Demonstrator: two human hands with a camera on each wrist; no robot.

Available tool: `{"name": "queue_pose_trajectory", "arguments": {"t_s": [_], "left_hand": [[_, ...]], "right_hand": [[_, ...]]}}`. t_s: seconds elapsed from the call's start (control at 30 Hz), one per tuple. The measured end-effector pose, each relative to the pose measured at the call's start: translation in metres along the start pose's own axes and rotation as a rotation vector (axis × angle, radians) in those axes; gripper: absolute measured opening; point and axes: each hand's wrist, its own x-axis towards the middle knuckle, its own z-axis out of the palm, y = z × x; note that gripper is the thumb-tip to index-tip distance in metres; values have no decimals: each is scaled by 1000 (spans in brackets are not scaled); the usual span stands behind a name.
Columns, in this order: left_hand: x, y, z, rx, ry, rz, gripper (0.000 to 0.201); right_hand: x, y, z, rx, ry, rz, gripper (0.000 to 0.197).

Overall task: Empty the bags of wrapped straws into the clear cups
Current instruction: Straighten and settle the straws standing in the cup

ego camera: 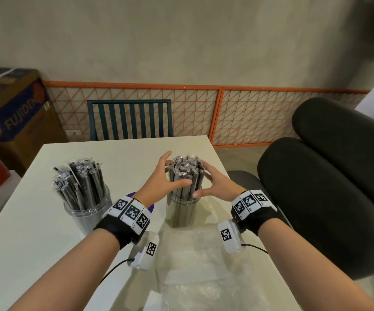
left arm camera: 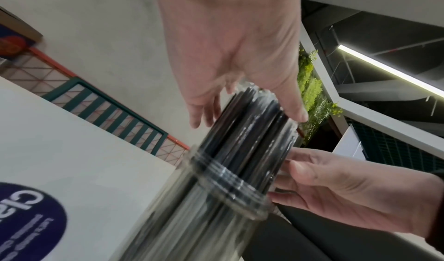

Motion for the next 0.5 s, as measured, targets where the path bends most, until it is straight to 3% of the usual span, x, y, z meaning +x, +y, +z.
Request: {"name": "queue_pose_trajectory", "arguments": {"t_s": [0.3, 0.43, 0.5], "left_hand": [[-1, -6, 17, -88, -28, -3, 99], [7, 7, 9, -121, 27, 66, 80], [11, 10, 2, -104, 8, 78, 73]], "right_hand": [[12, -7, 13, -51, 99, -20, 89], [13, -29, 8, 51, 184, -111, 75], [9, -37, 4, 89, 142, -152, 73]]}}
